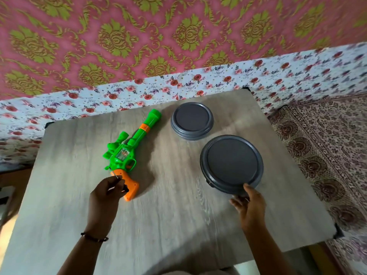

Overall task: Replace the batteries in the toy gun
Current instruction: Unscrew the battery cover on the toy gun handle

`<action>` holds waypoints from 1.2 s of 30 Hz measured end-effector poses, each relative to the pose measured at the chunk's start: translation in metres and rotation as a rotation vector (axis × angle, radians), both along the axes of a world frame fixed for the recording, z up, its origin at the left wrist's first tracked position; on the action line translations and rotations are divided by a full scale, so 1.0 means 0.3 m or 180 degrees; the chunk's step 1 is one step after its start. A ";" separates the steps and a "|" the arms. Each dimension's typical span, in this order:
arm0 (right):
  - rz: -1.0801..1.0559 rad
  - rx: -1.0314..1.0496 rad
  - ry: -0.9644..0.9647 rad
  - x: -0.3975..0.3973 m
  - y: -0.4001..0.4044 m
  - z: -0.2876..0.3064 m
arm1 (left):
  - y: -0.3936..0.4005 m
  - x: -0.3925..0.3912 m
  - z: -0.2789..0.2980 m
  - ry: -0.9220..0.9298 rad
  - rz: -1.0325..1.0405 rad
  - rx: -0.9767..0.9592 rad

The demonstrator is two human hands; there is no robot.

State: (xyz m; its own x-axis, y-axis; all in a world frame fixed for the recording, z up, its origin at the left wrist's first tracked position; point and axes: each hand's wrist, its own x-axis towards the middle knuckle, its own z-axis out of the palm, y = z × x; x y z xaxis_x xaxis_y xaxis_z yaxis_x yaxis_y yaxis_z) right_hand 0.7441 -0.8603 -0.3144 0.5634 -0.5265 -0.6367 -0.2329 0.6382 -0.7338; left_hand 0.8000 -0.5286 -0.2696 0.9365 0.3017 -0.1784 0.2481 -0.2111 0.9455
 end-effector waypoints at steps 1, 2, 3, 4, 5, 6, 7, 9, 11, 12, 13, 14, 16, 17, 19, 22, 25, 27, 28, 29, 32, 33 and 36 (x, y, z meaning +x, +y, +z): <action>0.0095 -0.0016 0.0010 -0.015 0.005 0.004 | 0.009 0.000 -0.010 -0.0032 0.0028 -0.0003; 0.0192 -0.0028 0.0045 -0.034 0.021 0.004 | 0.022 0.001 -0.019 -0.0070 0.0082 -0.0009; 0.0273 -0.0024 0.0085 -0.055 0.041 0.004 | 0.036 0.003 -0.029 -0.0118 0.0153 -0.0012; 0.0383 -0.0020 0.0110 -0.073 0.072 0.006 | 0.057 0.008 -0.043 -0.0170 0.0244 -0.0039; 0.0535 -0.0060 0.0094 -0.088 0.105 0.007 | 0.076 0.014 -0.057 -0.0218 0.0337 -0.0069; 0.0754 -0.0139 0.0045 -0.096 0.143 0.008 | 0.093 0.020 -0.071 -0.0255 0.0424 -0.0089; 0.1042 -0.0259 -0.0029 -0.086 0.190 -0.001 | 0.120 0.029 -0.092 -0.0300 0.0522 -0.0085; 0.1631 -0.0476 -0.0284 -0.031 0.290 -0.014 | 0.168 0.053 -0.130 -0.0393 0.0673 0.0043; 0.2087 -0.0662 -0.0607 0.056 0.384 -0.025 | 0.207 0.084 -0.174 -0.0482 0.0703 0.0312; 0.2319 -0.0751 -0.0780 0.113 0.437 -0.041 | 0.232 0.100 -0.207 -0.0541 0.0734 0.0400; 0.2510 -0.0836 -0.0953 0.161 0.475 -0.047 | 0.245 0.114 -0.229 -0.0616 0.0771 0.0420; 0.2702 -0.0934 -0.1135 0.215 0.518 -0.066 | 0.260 0.128 -0.258 -0.0718 0.0837 0.0408; 0.2965 -0.1192 -0.1439 0.310 0.576 -0.095 | 0.274 0.154 -0.288 -0.0995 0.0940 0.0208; 0.3071 -0.1316 -0.1563 0.353 0.602 -0.121 | 0.283 0.171 -0.308 -0.1149 0.0935 0.0101; 0.3306 -0.1566 -0.1759 0.402 0.633 -0.163 | 0.293 0.202 -0.330 -0.1425 0.0793 0.0009; 0.3489 -0.1838 -0.2010 0.409 0.631 -0.205 | 0.311 0.239 -0.360 -0.1599 0.0702 -0.0092; 0.3559 -0.1965 -0.2163 0.405 0.615 -0.219 | 0.330 0.259 -0.388 -0.1648 0.0845 -0.0515; 0.3636 -0.2190 -0.2267 0.405 0.619 -0.224 | 0.335 0.265 -0.394 -0.1723 0.0781 -0.0713; 0.3660 -0.2313 -0.2343 0.404 0.621 -0.226 | 0.338 0.264 -0.397 -0.1757 0.0693 -0.0782; 0.3682 -0.2423 -0.2426 0.399 0.624 -0.233 | 0.337 0.256 -0.403 -0.1801 0.0586 -0.0805; 0.3621 -0.2461 -0.2484 0.404 0.622 -0.240 | 0.321 0.245 -0.402 -0.1920 0.0195 -0.0715; 0.3573 -0.2384 -0.2455 0.405 0.620 -0.245 | 0.315 0.238 -0.402 -0.1975 0.0112 -0.0689; 0.3457 -0.2128 -0.2366 0.414 0.623 -0.248 | 0.299 0.220 -0.393 -0.2156 0.0005 -0.0659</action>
